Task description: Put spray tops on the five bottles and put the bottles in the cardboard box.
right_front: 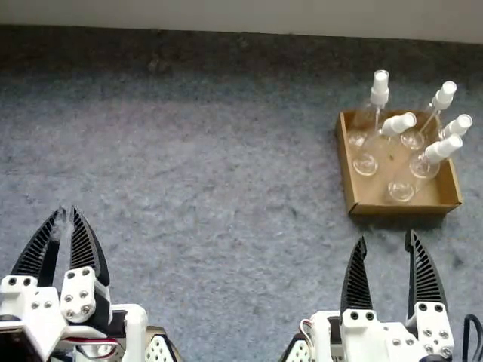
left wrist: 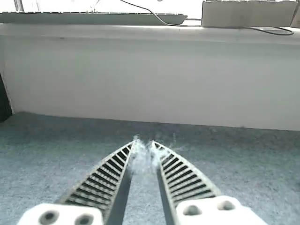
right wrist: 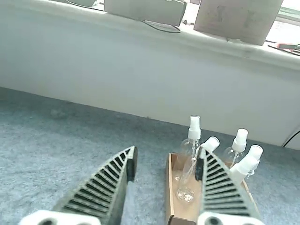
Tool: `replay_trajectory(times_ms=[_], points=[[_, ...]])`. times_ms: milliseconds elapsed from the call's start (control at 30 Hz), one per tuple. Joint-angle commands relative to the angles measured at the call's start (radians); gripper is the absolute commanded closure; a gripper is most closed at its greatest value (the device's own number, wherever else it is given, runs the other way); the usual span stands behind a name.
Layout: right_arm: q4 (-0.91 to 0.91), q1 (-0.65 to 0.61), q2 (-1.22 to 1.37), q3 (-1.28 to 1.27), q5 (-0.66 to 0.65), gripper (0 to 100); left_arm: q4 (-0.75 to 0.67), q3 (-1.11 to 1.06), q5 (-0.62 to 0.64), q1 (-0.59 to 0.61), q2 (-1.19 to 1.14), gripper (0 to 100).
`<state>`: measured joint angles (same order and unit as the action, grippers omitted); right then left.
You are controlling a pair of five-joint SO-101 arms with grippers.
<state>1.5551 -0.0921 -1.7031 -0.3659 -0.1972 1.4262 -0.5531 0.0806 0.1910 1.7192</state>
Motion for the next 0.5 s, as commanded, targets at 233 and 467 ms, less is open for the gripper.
replay_trajectory(times_ms=[233, 467], points=[[0.038, -0.013, -0.004, 0.031, -0.009, 82.6, -0.008, -0.182, -0.011, 0.016, 0.015, 99], [0.079, -0.013, -0.004, 0.036, -0.009, 82.6, -0.006, -0.231, -0.011, 0.016, 0.044, 99]])
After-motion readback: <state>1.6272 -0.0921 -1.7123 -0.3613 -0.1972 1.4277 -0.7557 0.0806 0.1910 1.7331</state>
